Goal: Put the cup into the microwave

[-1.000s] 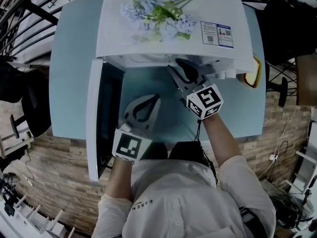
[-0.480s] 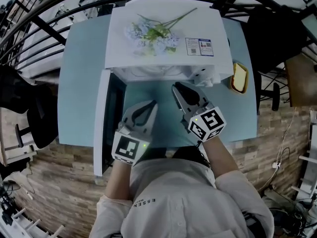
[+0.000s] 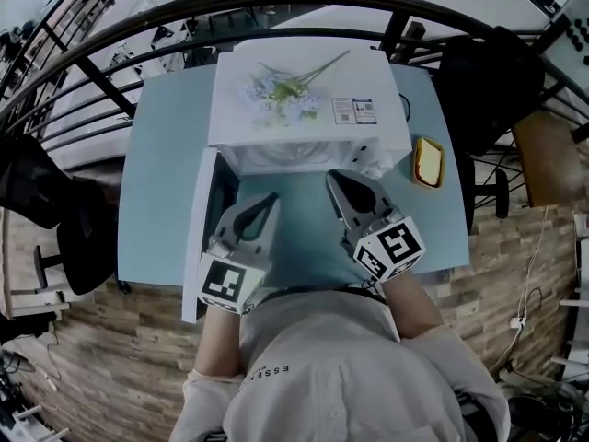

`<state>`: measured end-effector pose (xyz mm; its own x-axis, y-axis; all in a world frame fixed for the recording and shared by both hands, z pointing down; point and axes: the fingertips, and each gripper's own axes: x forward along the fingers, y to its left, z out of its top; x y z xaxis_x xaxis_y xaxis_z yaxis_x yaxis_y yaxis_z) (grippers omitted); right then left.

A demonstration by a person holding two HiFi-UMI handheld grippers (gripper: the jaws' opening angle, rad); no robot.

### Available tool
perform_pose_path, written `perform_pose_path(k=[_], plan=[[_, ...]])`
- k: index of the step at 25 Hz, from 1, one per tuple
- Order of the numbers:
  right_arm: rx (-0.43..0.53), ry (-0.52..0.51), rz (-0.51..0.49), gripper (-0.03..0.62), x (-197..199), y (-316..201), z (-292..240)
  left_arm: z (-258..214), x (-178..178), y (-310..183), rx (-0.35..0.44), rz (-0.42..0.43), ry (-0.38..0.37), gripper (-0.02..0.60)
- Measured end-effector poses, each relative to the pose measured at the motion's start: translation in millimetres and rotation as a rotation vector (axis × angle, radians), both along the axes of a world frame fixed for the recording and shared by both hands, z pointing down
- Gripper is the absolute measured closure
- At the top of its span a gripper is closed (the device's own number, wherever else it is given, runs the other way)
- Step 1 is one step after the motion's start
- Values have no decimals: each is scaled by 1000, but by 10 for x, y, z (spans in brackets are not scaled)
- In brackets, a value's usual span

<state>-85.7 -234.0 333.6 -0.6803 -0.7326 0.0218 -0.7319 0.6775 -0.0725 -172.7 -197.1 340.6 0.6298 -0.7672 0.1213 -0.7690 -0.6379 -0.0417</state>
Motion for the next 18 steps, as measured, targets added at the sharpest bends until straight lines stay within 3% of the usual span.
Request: perform_pose_path(k=[18], plan=[[65,-20,-90,579,-173,168,-254,-177,-185,-76,75,-42,-21,580]])
